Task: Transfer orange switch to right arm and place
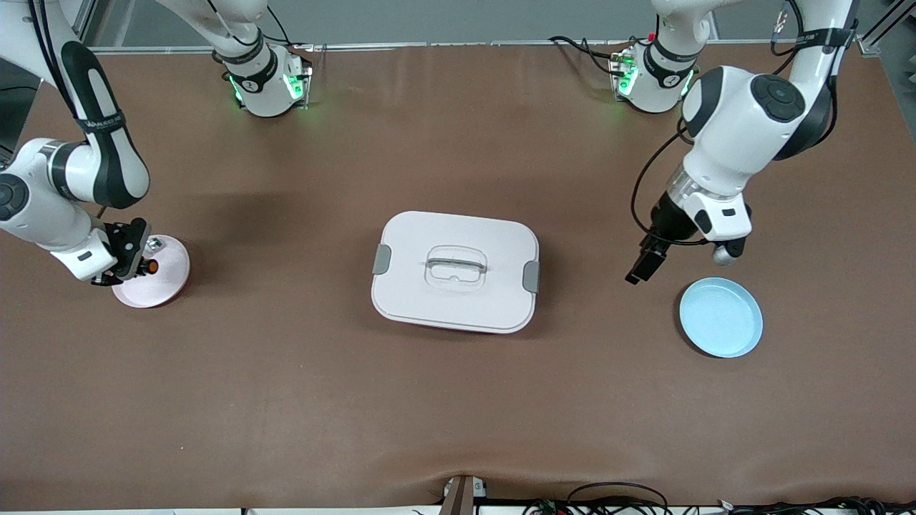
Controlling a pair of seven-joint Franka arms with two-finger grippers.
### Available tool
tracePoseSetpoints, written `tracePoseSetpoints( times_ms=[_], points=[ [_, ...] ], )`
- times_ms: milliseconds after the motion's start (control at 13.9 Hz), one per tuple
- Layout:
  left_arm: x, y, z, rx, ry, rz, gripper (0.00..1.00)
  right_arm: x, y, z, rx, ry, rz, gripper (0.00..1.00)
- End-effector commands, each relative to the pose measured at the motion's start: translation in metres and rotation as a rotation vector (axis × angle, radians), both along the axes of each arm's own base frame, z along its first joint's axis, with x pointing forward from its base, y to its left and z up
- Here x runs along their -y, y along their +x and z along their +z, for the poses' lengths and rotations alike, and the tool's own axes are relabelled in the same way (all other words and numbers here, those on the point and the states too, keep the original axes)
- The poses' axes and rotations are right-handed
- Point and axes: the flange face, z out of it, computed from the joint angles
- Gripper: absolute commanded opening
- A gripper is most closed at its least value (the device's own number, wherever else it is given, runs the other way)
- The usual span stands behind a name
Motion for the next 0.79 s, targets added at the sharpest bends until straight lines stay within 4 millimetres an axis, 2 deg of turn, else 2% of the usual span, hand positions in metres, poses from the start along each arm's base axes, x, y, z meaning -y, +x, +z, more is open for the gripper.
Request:
tracePoseSetpoints(
  times_ms=[0, 216, 504, 719],
  points=[
    [-0.023, -0.017, 0.005, 0.053, 0.093, -0.203, 1.00, 0.011, -0.001, -0.014, -0.002, -0.007, 0.014, 0.00],
    [-0.047, -0.017, 0.004, 0.086, 0.176, -0.392, 1.00, 0.010, 0.000, -0.027, -0.021, -0.022, 0.044, 0.00],
    [-0.084, -0.014, 0.014, 0.133, 0.288, -0.615, 1.00, 0.015, 0.003, -0.042, -0.016, -0.017, 0.040, 0.00],
    [-0.104, -0.019, 0.021, 0.114, 0.330, -0.695, 1.00, 0.020, 0.006, -0.049, -0.020, -0.028, 0.054, 0.00]
  ],
)
